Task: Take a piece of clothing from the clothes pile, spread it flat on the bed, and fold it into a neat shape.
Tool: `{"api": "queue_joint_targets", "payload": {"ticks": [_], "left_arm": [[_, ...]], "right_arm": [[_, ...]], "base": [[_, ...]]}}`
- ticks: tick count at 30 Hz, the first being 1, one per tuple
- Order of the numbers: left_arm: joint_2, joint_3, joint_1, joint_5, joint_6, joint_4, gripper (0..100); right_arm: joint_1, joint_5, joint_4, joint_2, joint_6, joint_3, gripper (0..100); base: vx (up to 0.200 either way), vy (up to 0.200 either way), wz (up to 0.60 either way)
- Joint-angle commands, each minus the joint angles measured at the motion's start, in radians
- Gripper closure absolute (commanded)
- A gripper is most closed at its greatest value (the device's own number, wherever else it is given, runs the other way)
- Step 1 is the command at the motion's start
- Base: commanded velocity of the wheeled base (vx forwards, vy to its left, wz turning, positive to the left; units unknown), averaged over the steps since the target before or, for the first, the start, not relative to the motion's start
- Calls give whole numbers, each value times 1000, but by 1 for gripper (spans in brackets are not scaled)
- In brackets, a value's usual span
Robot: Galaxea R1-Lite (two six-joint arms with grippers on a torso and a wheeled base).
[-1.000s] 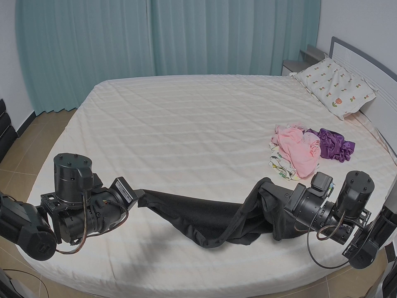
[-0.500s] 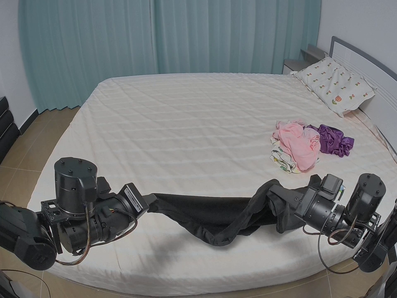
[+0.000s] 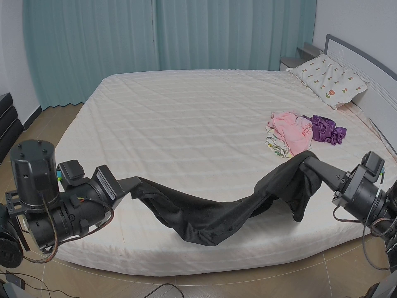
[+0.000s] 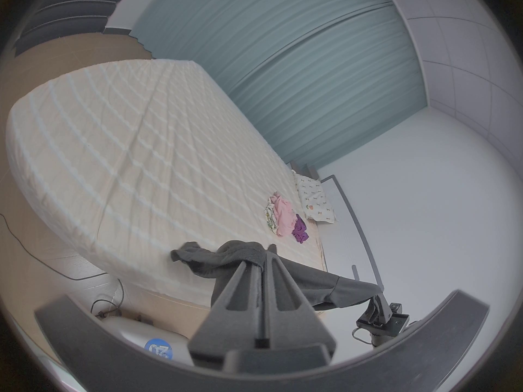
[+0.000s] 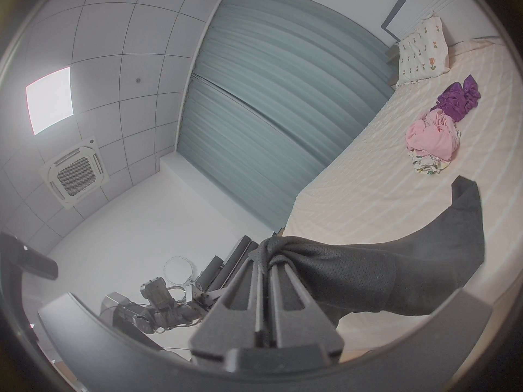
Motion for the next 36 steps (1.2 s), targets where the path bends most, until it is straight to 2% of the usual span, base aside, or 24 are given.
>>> {"api": "queue_joint_targets", "payload": {"ticks": [1, 2, 3, 4, 7, 11, 17, 24, 29, 36], "left_arm": [[-81, -163, 11, 23, 22, 104, 100], [-78, -187, 20, 23, 22, 118, 100], [-78, -193, 22, 23, 22, 121, 100], [-72, -235, 27, 23, 22, 139, 100], [-53, -327, 28, 26, 18, 196, 100], [-12, -420, 33, 25, 17, 279, 100], [131, -448, 120, 19, 11, 281, 100], [276, -442, 136, 13, -8, 278, 100], [359, -459, 166, 11, -8, 205, 100], [459, -476, 203, 10, -6, 89, 100]], "right_arm": [[-110, 84, 382, -272, 106, -373, 100], [-167, 116, 434, -263, 129, -436, 100], [-182, 127, 447, -258, 133, -453, 100], [-274, 182, 491, -212, 150, -540, 100], [-415, 227, 496, -100, 181, -677, 100], [-491, 225, 503, 61, 195, -804, 100], [-497, 216, 503, 303, 147, -872, 100], [-497, 204, 473, 512, 40, -918, 100], [-488, 139, 439, 584, 37, -976, 100], [-463, 131, 388, 647, 6, -954, 100]], "base": [[0, 0, 0], [0, 0, 0], [0, 0, 0], [0, 0, 0], [0, 0, 0], [0, 0, 0], [0, 0, 0], [0, 0, 0], [200, 0, 0], [200, 0, 0]]}}
